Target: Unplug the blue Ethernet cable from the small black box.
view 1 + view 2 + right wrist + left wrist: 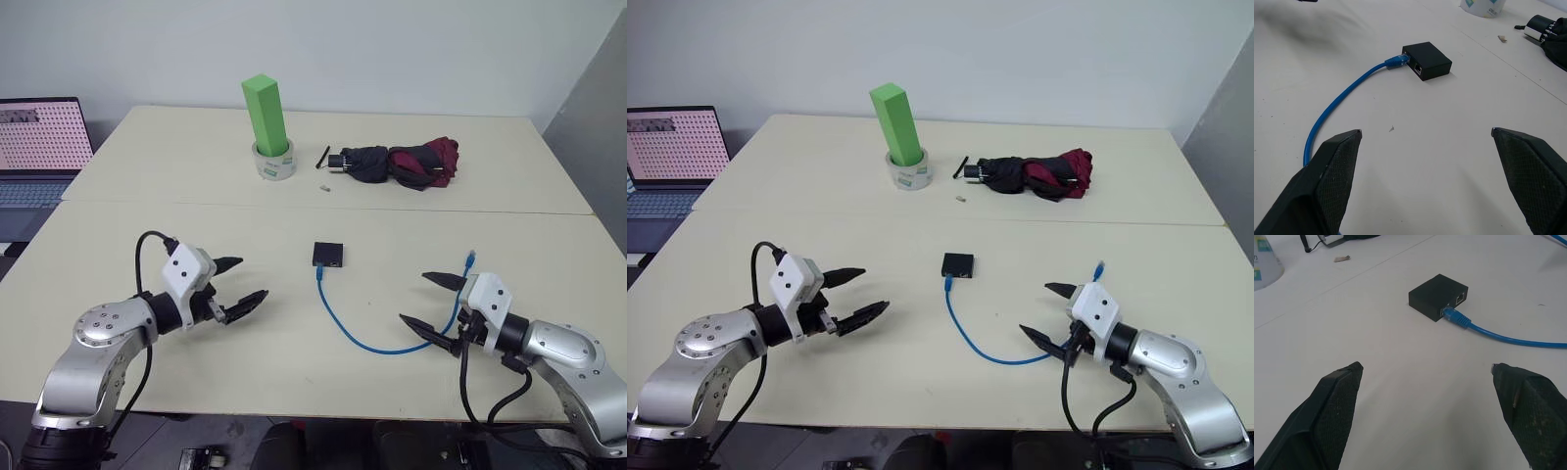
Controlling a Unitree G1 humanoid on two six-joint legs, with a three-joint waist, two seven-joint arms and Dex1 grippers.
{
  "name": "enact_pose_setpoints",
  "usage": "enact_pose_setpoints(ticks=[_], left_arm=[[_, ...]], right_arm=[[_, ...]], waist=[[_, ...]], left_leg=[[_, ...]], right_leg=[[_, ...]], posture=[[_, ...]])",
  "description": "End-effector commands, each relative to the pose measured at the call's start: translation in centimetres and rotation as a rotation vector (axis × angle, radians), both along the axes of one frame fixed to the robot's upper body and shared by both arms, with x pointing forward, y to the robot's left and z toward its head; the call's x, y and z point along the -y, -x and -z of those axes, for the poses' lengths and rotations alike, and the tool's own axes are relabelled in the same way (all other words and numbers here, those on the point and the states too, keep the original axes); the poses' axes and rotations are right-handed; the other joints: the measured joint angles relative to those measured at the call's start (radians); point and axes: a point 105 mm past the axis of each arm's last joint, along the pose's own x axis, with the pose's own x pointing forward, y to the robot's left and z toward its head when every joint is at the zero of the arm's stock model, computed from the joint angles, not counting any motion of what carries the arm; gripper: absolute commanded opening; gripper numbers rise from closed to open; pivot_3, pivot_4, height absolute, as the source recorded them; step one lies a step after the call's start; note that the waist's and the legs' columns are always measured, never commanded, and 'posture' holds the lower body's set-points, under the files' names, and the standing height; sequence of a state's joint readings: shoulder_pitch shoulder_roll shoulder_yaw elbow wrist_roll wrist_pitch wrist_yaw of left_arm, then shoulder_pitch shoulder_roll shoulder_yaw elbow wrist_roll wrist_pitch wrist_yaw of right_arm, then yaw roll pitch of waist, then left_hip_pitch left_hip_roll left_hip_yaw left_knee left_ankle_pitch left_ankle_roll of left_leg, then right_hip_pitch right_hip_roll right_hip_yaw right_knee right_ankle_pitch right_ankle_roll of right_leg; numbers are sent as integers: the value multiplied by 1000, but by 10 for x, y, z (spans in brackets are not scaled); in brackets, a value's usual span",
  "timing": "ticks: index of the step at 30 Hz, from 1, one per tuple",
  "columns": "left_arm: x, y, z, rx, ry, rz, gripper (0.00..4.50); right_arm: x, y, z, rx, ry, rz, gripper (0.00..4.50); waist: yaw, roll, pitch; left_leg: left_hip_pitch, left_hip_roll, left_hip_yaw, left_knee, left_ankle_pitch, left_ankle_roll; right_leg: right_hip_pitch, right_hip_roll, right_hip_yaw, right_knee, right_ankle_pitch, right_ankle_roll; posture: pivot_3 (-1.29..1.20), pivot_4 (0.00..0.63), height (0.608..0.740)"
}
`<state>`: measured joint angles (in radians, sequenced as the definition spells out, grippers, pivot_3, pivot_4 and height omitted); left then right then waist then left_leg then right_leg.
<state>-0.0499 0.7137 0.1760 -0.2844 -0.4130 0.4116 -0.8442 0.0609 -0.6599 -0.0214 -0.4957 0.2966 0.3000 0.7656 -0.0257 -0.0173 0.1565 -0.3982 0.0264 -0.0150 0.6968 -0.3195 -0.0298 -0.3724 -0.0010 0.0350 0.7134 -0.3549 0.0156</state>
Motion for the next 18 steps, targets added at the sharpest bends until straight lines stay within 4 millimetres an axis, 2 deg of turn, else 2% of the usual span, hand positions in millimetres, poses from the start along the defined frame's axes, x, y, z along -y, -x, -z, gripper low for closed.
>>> enact_pose_setpoints(ticks=[1, 11, 15, 18], left_arm=[[9, 4, -15, 68, 5, 52, 4477], [12, 5, -11, 48, -12, 64, 4477], [13, 5, -10, 45, -15, 70, 4477], [15, 7, -9, 41, -14, 81, 4477]], right_arm=[[1, 0, -9, 43, 8, -12, 4500], [-7, 3, -6, 27, 18, -33, 4500], [-20, 5, -3, 2, 3, -71, 4500], [-42, 8, 5, -23, -5, -127, 4500]], waist=[[0, 0, 0], [0, 0, 0], [0, 0, 0], [-1, 0, 0]], left_leg=[[0, 0, 0, 0, 0, 0], [0, 0, 0, 0, 0, 0], [0, 0, 0, 0, 0, 0], [0, 0, 0, 0, 0, 0]], right_leg=[[0, 0, 0, 0, 0, 0], [0, 0, 0, 0, 0, 0], [0, 0, 0, 0, 0, 0], [0, 0, 0, 0, 0, 0]], posture=[[0, 150, 740], [0, 150, 740], [0, 150, 740], [0, 150, 740]])
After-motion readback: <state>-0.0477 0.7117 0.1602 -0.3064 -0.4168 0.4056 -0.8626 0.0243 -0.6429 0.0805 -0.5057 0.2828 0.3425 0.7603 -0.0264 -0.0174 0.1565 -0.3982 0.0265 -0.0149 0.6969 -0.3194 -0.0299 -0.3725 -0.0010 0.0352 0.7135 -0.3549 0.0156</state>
